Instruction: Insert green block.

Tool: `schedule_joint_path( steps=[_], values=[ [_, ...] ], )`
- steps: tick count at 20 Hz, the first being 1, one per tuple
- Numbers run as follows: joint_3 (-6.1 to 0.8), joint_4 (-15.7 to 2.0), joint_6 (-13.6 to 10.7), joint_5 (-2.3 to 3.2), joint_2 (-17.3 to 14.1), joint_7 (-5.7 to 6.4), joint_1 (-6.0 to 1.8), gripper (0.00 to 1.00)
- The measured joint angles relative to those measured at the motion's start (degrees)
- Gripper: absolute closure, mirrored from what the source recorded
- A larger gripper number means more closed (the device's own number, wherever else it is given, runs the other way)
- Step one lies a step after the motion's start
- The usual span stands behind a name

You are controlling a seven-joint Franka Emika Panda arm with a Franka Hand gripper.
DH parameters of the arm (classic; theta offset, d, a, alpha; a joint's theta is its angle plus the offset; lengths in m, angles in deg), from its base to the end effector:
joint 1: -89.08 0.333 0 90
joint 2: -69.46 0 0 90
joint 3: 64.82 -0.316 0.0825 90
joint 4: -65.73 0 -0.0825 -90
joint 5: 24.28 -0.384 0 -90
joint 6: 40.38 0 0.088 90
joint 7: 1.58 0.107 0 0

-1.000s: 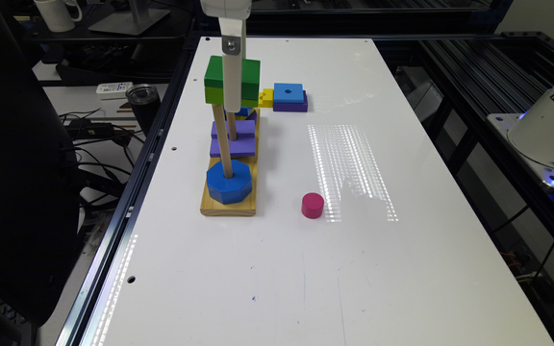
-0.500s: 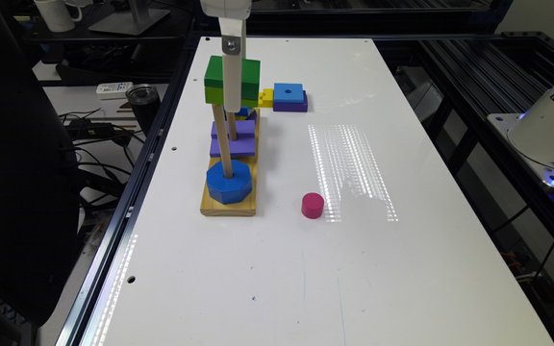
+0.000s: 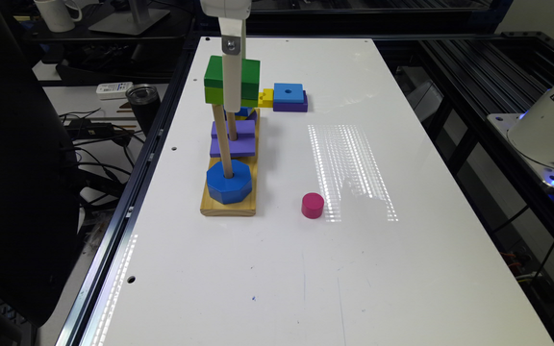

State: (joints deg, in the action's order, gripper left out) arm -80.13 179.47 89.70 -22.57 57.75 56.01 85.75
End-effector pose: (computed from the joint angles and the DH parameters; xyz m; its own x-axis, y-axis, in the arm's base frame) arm 0.5898 0.1188 0.3748 0.7061 -0.7077 0.0228 -0.7036 -0.7049 -0.0903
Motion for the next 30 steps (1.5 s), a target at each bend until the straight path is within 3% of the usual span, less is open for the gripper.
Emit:
schedule_joint_path(
  steps=[30],
  values=[
    [-0.06,-0.27,1.8,-0.01,-0.5,-0.05,-0.16,1.0]
  ],
)
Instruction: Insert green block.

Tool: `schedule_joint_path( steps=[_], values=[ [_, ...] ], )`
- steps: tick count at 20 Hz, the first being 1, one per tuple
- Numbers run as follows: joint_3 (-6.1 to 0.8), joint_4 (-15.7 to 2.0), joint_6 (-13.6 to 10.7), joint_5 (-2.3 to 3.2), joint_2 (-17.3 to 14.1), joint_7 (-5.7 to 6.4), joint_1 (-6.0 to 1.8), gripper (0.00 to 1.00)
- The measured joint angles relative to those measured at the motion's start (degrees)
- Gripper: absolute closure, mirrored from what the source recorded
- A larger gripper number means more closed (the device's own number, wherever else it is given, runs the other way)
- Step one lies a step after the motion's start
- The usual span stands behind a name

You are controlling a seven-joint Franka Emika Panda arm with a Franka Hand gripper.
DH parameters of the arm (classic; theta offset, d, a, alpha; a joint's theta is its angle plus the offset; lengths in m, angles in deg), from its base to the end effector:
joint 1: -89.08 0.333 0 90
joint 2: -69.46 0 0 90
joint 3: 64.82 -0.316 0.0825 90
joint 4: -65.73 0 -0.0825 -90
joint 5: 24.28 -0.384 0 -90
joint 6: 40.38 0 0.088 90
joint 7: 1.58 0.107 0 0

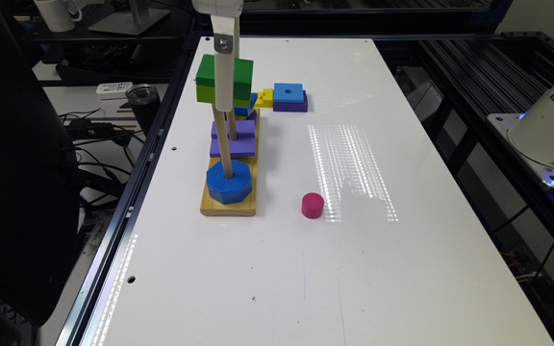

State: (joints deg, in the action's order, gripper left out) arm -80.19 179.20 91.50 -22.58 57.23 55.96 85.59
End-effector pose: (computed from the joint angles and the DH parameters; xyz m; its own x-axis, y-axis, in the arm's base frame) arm 0.5946 0.1184 0.3748 0.7038 -0.7095 0.0352 -0.7024 -0.7024 -0.1148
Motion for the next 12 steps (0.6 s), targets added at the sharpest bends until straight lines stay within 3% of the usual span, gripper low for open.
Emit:
schedule_joint_path(
  steps=[12],
  values=[
    [0.0,-0.01,1.3,0.0,-1.4,-0.03,0.0,1.0]
  ],
)
